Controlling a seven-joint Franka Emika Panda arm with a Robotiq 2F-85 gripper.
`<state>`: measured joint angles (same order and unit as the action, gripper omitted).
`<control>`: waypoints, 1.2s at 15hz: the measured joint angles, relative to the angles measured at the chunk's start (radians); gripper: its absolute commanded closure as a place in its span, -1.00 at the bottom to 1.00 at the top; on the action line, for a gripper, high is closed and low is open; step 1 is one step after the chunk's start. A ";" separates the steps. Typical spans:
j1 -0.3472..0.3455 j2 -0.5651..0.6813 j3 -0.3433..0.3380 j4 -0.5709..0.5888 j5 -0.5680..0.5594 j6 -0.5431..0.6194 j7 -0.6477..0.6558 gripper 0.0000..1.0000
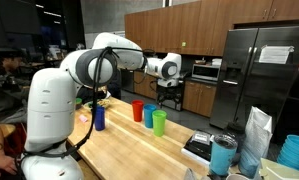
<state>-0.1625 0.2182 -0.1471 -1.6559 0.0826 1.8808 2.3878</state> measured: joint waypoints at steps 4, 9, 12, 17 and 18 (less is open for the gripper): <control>0.000 0.001 0.000 -0.028 0.017 0.001 0.000 -1.00; 0.002 0.000 0.000 -0.080 0.035 0.027 -0.001 -1.00; 0.003 -0.001 0.000 -0.084 0.035 0.030 -0.001 -1.00; 0.003 -0.002 0.000 -0.085 0.035 0.031 -0.001 -1.00; 0.003 -0.002 0.000 -0.085 0.035 0.031 -0.001 -1.00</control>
<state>-0.1590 0.2162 -0.1471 -1.7404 0.1176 1.9117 2.3865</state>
